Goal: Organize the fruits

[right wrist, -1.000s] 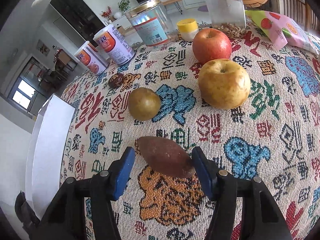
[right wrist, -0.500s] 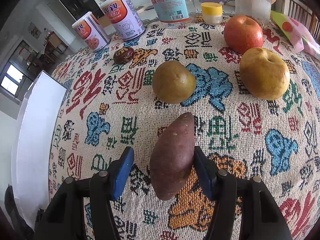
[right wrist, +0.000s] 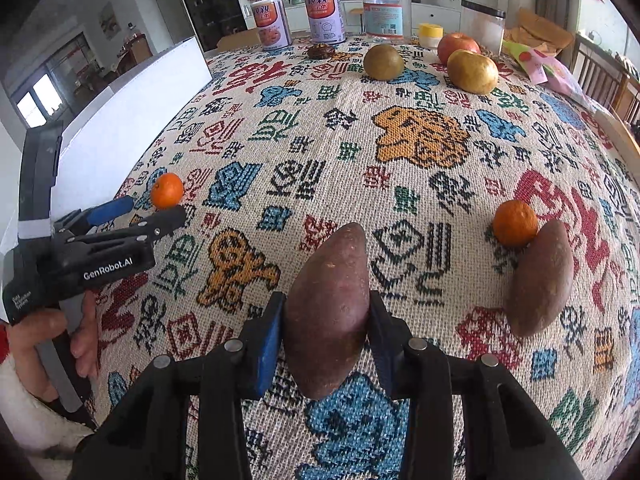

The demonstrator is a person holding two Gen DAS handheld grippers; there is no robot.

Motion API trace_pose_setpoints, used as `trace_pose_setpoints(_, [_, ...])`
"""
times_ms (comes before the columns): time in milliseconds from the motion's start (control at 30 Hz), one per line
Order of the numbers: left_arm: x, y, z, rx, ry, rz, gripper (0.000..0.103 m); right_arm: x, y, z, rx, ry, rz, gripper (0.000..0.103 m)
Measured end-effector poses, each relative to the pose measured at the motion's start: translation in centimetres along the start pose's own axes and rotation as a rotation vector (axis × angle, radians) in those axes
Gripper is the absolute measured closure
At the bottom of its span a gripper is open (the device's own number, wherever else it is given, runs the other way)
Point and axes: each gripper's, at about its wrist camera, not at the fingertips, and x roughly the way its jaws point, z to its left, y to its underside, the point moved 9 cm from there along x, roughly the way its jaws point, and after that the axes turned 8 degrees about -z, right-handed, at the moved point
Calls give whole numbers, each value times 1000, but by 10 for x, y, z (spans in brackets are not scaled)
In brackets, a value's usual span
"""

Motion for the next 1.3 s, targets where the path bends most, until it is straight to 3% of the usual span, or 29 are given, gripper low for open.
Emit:
trace_pose_setpoints(100, [-12,6,5,-30,72,13,9,-8,9,-3,29,37,-52,45])
trace_pose_setpoints(167, [-23,16,11,-28,69,5,9,-12,13,-1,55,37,-84,37])
trace_pose_setpoints(367, [-26,27,4,62,12,8,9,-15,18,-6,62,62,-108,31])
trace_pose_setpoints(433, [-24,26,4,64,5,11,6,-13,17,-4,55,49,-111,25])
trace_pose_setpoints(667, [-24,26,6,61,6,11,6,-18,19,1,-25,134,-130,25])
trace_pose_setpoints(900, [-24,26,5,61,7,11,6,-9,25,-1,-20,134,-84,15])
trace_pose_setpoints(967, [-24,26,5,61,7,11,6,-8,26,1,-23,119,-76,6])
trace_pose_setpoints(1167, [-25,25,4,55,24,32,8,-6,27,3,-31,113,-70,3])
trace_pose_setpoints(1233, [-27,16,-5,37,83,33,8,-7,27,3,-30,111,-70,3])
trace_pose_setpoints(1300, [-26,1,-11,44,73,7,9,-7,27,3,-26,107,-71,3])
